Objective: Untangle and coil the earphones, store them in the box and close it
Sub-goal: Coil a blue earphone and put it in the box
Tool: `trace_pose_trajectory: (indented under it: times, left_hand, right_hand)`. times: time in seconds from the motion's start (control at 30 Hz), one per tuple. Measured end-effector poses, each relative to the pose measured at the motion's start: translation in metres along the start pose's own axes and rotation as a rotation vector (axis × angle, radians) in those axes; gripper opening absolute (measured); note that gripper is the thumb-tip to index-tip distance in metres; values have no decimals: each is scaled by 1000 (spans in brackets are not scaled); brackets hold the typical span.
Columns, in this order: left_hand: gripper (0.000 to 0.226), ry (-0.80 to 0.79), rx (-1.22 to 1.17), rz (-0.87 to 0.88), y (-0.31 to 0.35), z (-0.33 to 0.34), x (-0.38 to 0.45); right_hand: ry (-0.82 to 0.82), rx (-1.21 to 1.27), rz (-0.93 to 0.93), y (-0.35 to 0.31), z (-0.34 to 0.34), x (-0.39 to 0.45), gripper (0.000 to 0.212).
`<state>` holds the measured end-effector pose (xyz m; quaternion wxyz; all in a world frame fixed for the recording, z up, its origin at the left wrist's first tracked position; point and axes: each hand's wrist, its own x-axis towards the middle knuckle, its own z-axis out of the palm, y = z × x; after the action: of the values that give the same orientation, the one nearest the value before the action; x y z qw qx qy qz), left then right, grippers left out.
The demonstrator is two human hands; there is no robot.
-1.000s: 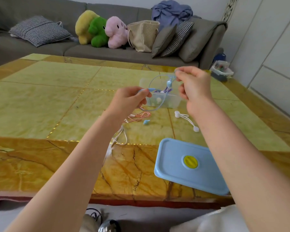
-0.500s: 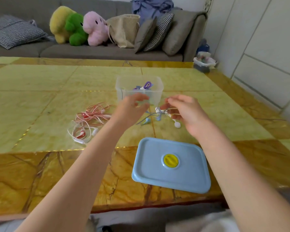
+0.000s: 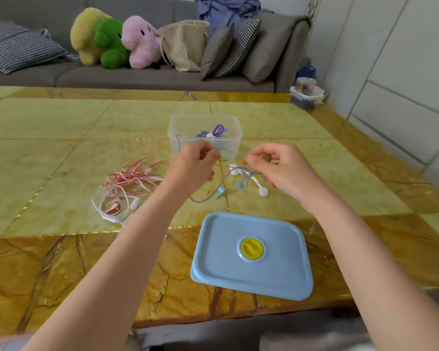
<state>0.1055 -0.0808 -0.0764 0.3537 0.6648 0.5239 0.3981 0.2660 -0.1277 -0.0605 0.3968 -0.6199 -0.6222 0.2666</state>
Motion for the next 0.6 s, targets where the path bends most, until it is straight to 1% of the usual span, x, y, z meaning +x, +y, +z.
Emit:
trace_pose_trajectory:
  times: [0.03, 0.07, 0.13, 0.23, 0.27, 0.33, 0.4, 0.47, 0.53, 0.57, 0.6]
  left_hand:
    - [24, -25, -66, -34, 1, -2, -1]
    - [26, -46, -81, -42, 2, -4, -2]
    - [27, -48, -21, -11, -1, -8, -2]
    - [22, -7, 32, 31, -8, -17, -3]
    - [20, 2, 68, 42, -10, -19, -3]
    - [16, 18, 228, 84, -12, -24, -6]
    - [20, 35, 364, 139, -12, -28, -9]
    - [27, 15, 461, 158, -12, -33, -13]
    - [28, -48, 516, 152, -11, -38, -14]
    - [27, -75, 505, 157, -12, -40, -13]
    - [26, -82, 480, 167, -13, -41, -12]
  right_hand:
    - [-53, -58, -2, 1, 0, -1, 12]
    - [-109, -102, 4, 1, 2, -2, 19]
    - [-191, -131, 16, 1, 4, -3, 30]
    - [-200, -227, -35, 0, 6, -4, 31]
    - [-178, -271, -55, 1, 6, -3, 28]
    - [-98, -336, -69, 4, 6, 0, 19]
    - [17, -383, -57, 8, 3, 3, 13]
    - [150, -462, -22, 12, -1, 6, 8]
    - [265, -509, 11, 15, -4, 8, 8]
    - [284, -501, 16, 15, -5, 9, 7]
    - [263, -480, 8, 16, -5, 10, 6]
